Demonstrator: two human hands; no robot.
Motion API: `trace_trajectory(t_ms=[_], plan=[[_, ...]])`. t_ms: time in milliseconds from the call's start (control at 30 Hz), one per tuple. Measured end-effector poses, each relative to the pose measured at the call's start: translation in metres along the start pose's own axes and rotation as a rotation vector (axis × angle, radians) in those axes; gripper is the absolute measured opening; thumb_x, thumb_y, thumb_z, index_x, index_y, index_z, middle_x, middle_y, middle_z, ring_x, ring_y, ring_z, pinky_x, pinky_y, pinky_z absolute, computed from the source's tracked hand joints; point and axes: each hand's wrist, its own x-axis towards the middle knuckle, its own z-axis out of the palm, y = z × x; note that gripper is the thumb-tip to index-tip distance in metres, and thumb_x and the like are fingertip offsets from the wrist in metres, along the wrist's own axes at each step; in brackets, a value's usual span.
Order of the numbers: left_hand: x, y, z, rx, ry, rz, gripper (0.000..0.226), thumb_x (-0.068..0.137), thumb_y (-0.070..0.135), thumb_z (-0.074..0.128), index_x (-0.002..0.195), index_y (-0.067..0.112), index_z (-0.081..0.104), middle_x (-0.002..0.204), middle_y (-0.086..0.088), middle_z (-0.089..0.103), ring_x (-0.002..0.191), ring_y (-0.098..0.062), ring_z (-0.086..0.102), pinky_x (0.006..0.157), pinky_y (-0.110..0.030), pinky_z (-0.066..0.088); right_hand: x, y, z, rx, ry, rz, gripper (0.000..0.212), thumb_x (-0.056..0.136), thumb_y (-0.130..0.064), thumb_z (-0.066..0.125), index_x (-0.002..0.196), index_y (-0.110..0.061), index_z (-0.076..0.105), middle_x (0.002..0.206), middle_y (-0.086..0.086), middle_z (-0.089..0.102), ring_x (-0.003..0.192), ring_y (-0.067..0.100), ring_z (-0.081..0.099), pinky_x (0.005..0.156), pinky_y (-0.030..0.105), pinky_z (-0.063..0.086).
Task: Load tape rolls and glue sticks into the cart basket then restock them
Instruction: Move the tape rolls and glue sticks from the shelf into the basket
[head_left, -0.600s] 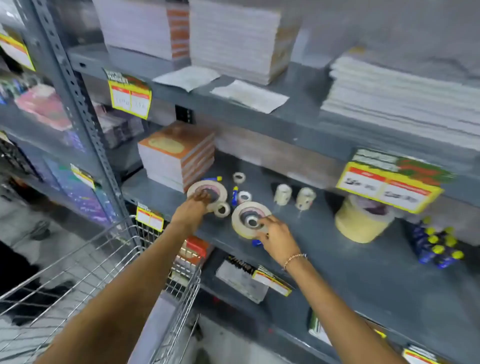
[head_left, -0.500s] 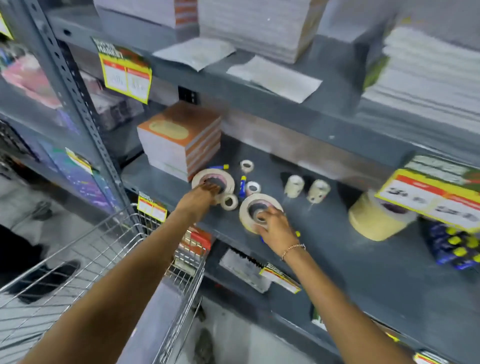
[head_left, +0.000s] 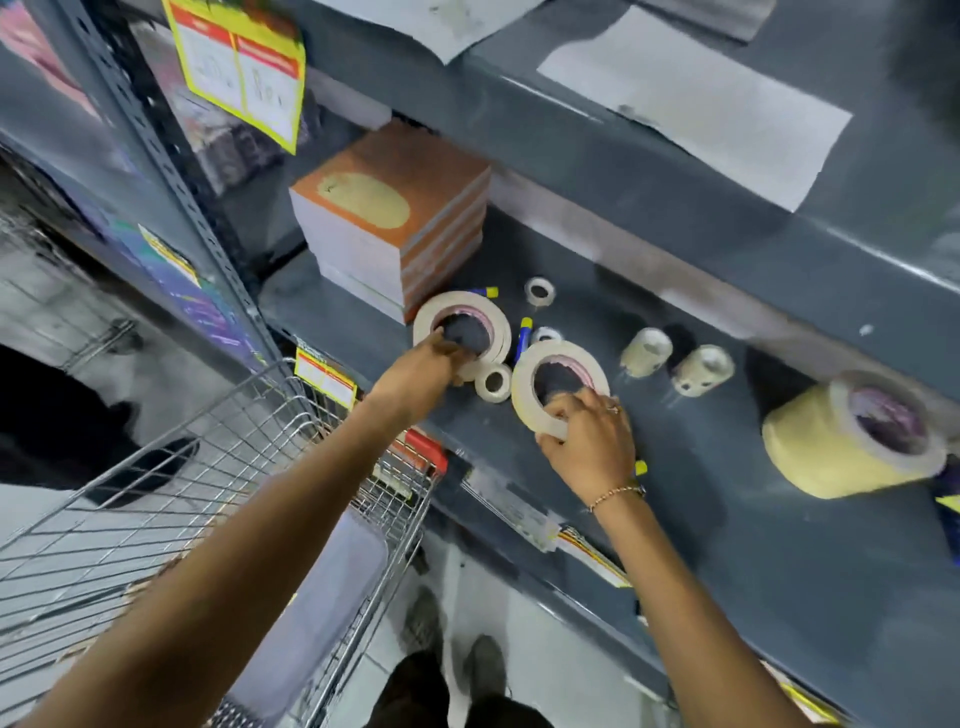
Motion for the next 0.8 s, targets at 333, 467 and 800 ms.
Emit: trace_trajectory(t_ms=[333,467,800], plan=[[-0.075,0.003,-0.004,0.083,0.272,-0.044,0.047,0.083,-0.003,0.057,0.129,0.010,0.054,0.126,-0.010,0.062,0.123,-0.031,0.047,0.100,-0.041,0.046,-0.013,-0.024,-0.013,0.153,-0.019,-0.199,0.024,0.081,-0.016,0.065,0.104,-0.009,0.064,0.108,0.010,0.065,0.108,0.032,0.054,0.096,0.040,0.044],[-0.146,-0.022,0.003,0.027,0.418,-0.210,0.044,0.079,-0.004,0.064,0.121,0.007,0.060,0.117,-0.013,0.067,0.110,-0.034,0.057,0.093,-0.040,0.049,-0.032,-0.082,0.005,0.250,0.087,-0.428,0.022,0.074,-0.010,0.071,0.096,-0.010,0.067,0.098,0.011,0.066,0.099,0.033,0.060,0.088,0.042,0.053],[-0.312,-0.114,0.114,-0.229,0.065,-0.955,0.015,0.083,0.015,0.054,0.094,0.020,0.062,0.103,-0.012,0.069,0.097,-0.036,0.063,0.073,-0.039,0.053,-0.065,-0.230,0.157,-0.106,-0.645,-0.801,0.013,0.080,-0.001,0.059,0.090,-0.007,0.065,0.094,0.017,0.062,0.099,0.034,0.059,0.077,0.040,0.050]])
